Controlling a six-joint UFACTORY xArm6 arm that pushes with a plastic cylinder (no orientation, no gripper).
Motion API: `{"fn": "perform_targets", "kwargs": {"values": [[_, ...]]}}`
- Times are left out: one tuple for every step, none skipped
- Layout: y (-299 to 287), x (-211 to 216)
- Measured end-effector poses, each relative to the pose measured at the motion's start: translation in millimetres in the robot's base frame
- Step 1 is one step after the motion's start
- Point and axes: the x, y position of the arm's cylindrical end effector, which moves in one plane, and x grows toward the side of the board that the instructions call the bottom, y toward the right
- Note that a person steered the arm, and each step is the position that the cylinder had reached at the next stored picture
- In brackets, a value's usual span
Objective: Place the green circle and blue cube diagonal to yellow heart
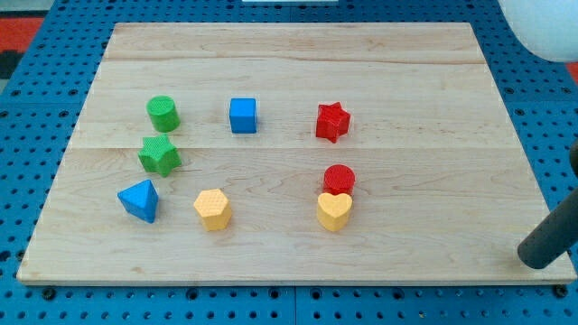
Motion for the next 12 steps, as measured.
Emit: {"fn": "perform_targets", "kwargs": {"values": [[-32.3,0.5],[26.9,0.0],[66.2,-79.3],[51.8,-200.9],[-26.5,-293.8],[-161.8,-353.2],[-279.1,-368.3],[-378.0,-349.3],[-458.5,-312.1],[-478.5,-263.0],[-467.8,-242.0],[-444.6,-230.6]]}}
